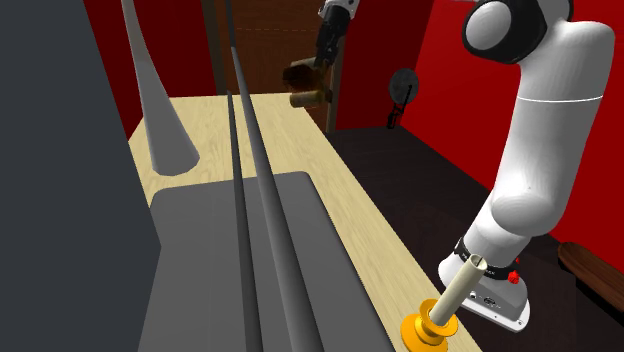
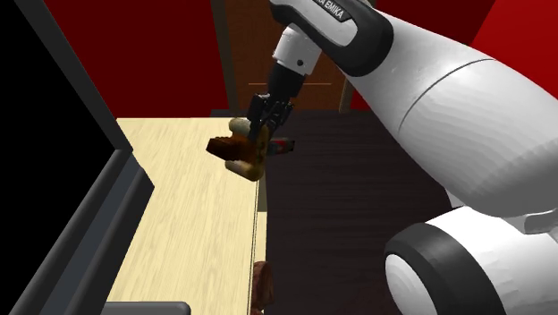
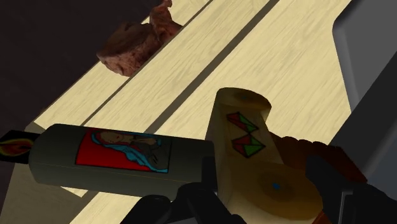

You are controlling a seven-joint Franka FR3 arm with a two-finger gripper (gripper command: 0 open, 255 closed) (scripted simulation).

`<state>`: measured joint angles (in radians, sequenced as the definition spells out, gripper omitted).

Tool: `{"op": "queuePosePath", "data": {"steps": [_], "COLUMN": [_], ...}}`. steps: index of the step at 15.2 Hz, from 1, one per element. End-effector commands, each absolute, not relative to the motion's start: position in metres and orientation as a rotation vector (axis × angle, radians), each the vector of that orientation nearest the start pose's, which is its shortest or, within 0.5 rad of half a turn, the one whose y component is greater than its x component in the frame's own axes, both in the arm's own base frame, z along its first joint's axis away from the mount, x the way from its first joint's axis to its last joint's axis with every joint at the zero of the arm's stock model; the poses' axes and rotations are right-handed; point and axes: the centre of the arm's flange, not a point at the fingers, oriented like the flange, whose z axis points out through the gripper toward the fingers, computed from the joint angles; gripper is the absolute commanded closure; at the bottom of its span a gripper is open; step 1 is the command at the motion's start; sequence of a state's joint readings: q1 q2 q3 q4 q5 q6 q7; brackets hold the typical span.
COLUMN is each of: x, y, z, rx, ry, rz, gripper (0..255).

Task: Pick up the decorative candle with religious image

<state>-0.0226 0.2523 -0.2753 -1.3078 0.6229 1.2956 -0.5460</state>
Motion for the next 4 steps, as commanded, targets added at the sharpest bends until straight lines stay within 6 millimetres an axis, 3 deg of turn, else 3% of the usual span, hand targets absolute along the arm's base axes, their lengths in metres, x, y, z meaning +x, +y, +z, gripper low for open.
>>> {"op": "queuePosePath", "data": {"steps": [1, 4], "x": [0.5975, 0.5975], "y": [-0.0813, -0.0813], "z": [0.6139, 0.6199], "rx": [-2.501, -2.501], "ry": [-0.433, -0.433], "rz": [0.005, 0.005], "gripper": [255, 255]}}
